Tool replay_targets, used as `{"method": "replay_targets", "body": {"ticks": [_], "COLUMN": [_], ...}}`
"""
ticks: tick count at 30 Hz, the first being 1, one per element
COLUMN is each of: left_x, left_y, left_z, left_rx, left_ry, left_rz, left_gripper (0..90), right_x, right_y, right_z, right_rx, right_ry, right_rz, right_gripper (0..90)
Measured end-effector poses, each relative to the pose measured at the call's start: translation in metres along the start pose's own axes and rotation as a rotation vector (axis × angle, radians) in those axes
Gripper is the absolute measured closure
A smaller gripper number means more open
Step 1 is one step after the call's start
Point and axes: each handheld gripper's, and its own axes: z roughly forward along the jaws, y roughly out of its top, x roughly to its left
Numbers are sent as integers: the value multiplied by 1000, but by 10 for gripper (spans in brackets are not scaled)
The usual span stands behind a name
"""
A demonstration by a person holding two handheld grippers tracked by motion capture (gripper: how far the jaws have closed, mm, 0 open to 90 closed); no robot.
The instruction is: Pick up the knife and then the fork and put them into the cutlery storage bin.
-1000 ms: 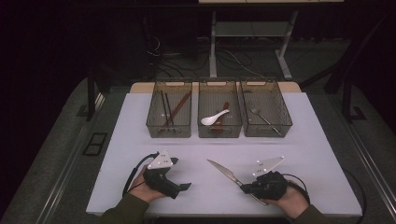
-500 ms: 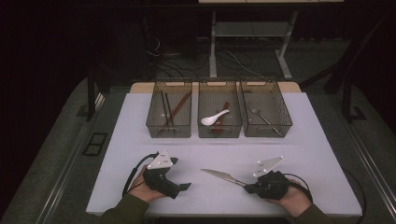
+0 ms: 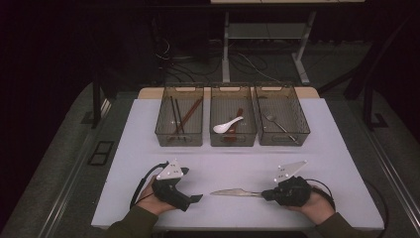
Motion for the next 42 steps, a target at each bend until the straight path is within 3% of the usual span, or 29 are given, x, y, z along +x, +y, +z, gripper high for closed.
{"method": "replay_targets", "body": {"ticks": [4, 7, 13, 21, 24, 28, 36, 42], "left_x": [0, 0, -1, 0, 0, 0, 0, 0], "left_y": [0, 0, 0, 0, 0, 0, 0, 0], "left_z": [1, 1, 1, 1, 1, 1, 1, 1], "left_rx": [-2, -4, -4, -5, -5, -5, -2, -2], "left_ry": [-3, -5, -9, -12, -12, -13, -13, -12], "left_rz": [-2, -5, -3, -3, -3, -2, 0, 0], "left_gripper": [0, 0, 0, 0, 0, 0, 0, 0], "right_x": [-4, -10, -11, -6, -4, -3, 6, 7], "right_y": [11, 20, 38, 59, 63, 64, 71, 71], "right_z": [-2, -2, 9, 29, 35, 40, 45, 46], "right_rx": [44, 80, 159, 351, 394, 418, 487, 497], "right_ry": [-7, -8, 7, 37, 25, 37, -6, -5], "right_rz": [-32, -68, -156, -278, -307, -331, -401, -418], "right_gripper": [693, 670, 669, 689, 697, 730, 763, 799]}}
